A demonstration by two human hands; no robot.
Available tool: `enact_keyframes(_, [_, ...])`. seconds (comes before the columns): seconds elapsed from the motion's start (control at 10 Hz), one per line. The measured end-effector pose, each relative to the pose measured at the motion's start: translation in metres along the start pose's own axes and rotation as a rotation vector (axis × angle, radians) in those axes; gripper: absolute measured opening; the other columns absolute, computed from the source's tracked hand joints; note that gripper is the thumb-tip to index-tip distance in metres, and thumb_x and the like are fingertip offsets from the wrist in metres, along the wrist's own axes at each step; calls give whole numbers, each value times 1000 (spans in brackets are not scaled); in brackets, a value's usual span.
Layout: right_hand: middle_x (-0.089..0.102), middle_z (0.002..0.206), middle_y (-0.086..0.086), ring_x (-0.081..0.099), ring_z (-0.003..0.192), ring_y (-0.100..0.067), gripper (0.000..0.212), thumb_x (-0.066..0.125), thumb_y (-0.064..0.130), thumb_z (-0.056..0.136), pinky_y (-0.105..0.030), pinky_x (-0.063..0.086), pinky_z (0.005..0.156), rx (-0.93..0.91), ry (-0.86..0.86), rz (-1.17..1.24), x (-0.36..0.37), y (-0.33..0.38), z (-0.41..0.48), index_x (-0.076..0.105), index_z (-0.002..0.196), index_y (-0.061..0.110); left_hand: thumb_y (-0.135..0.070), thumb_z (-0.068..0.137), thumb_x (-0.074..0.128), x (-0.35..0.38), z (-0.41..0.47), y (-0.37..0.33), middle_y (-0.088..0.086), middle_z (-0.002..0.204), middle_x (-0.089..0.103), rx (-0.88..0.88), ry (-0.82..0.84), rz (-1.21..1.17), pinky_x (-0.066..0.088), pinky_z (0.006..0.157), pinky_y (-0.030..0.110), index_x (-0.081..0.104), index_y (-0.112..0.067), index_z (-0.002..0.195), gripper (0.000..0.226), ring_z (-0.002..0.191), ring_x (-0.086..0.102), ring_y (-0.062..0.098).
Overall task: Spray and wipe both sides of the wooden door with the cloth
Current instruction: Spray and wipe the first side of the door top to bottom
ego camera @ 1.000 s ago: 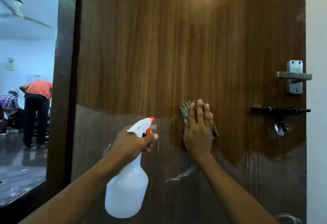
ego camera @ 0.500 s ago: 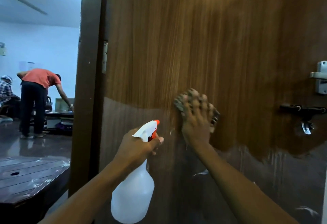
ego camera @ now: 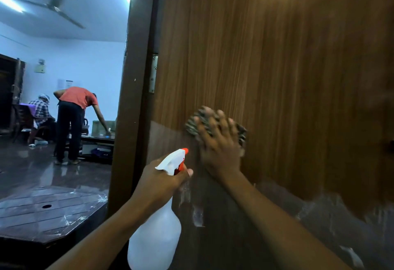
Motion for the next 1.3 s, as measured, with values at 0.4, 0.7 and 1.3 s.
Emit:
enact_keyframes(0.4, [27, 164, -4, 30, 148, -34, 52, 40, 49, 102, -56, 23, 118, -190, 80, 7, 16, 45, 10, 39, 152, 36, -29, 79, 72, -36, -10, 28, 1, 82, 70, -45, -109, -25, 55, 65, 21, 57, -21, 123, 47, 67, 70, 18])
enact_keyframes(0.7, [51, 149, -7, 36, 143, -30, 55, 63, 45, 92, -49, 19, 123, -556, 142, 108, 36, 114, -103, 52, 142, 24, -31, 81, 68, -20, -34, 37, 0, 116, 60, -93, -169, 32, 47, 76, 20, 45, -19, 133, 59, 86, 59, 10])
enact_keyframes(1.3, [48, 152, -8, 39, 144, -29, 46, 59, 31, 92, -48, 22, 122, -563, 333, 294, 15, 120, -181, 58, 137, 22, -32, 79, 70, 1, -106, 105, 4, 101, 70, -134, -145, -36, 56, 74, 25, 53, -23, 126, 51, 77, 71, 17])
Point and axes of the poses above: each hand's wrist, its own z-axis towards the middle knuckle, its own x-axis out of the palm, y = z × x, the point moved 4 cm from there along z, towards the middle knuckle
